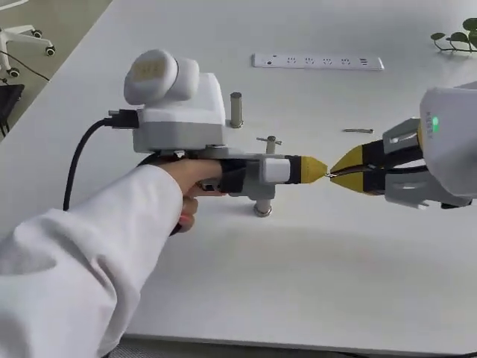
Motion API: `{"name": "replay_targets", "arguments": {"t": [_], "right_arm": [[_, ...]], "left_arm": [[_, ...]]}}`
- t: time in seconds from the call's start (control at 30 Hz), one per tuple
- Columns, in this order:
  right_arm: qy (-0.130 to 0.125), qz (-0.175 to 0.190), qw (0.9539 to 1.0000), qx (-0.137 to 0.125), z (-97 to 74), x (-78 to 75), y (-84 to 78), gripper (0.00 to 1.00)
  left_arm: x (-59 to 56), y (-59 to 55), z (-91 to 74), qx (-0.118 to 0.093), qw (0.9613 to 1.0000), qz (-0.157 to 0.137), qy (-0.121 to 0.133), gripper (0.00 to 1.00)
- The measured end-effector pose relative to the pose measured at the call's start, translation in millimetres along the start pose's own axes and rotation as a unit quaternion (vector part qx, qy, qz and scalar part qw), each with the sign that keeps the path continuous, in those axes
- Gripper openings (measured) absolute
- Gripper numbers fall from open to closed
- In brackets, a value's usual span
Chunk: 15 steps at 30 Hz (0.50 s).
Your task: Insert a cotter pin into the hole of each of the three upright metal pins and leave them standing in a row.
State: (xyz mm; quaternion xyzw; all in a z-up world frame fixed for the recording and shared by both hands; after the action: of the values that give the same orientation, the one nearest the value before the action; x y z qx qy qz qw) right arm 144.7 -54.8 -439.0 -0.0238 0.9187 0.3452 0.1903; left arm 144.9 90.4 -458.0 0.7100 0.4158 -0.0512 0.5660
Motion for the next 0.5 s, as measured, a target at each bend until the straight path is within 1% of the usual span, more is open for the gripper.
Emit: {"name": "replay_targets", "arguments": {"t": [0.03, 0.13, 0.3, 0.4, 0.5], "right_arm": [[0.003, -0.001, 1.0, 0.001, 0.4, 1.6, 0.1, 0.0], [0.002, 0.002, 1.0, -0.004, 0.2, 4.1, 2.1, 0.0], [-0.002, 0.0, 1.0, -0.008, 0.2, 6.5, 5.7, 0.0], [-0.002, -0.002, 0.9999, -0.01, 0.1, 6.9, 7.4, 0.0], [-0.002, -0.004, 0.9999, -0.009, 0.1, 7.5, 8.7, 0.0]], "left_arm": [[-0.2, -0.8, 0.8, 0.002, 1.0, -0.001, -0.001, 0.15], [-1.2, -3.9, 1.3, 0.01, 1.0, 0.0, -0.002, 0.11], [-1.6, -5.4, 1.2, 0.011, 0.9999, 0.0, 0.0, 0.09], [-3.0, -6.4, 1.1, 0.014, 0.9999, -0.003, -0.004, 0.06], [-3.6, -6.3, 0.8, 0.011, 0.9999, -0.002, -0.006, 0.02]]}}
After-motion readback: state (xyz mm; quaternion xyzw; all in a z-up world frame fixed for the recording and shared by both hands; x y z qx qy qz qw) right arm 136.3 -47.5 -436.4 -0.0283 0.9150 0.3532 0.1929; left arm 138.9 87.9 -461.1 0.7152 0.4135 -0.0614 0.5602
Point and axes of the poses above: the centre of the closed fingertips' face, and the gripper's own axes: z roughly forward along the fingers, x roughly to its left, y roughly out of its top, the point moved 9 cm from there along -z, roughly backward along the fingers, and after that the axes turned 11 degrees about z, right-handed, at the moved point
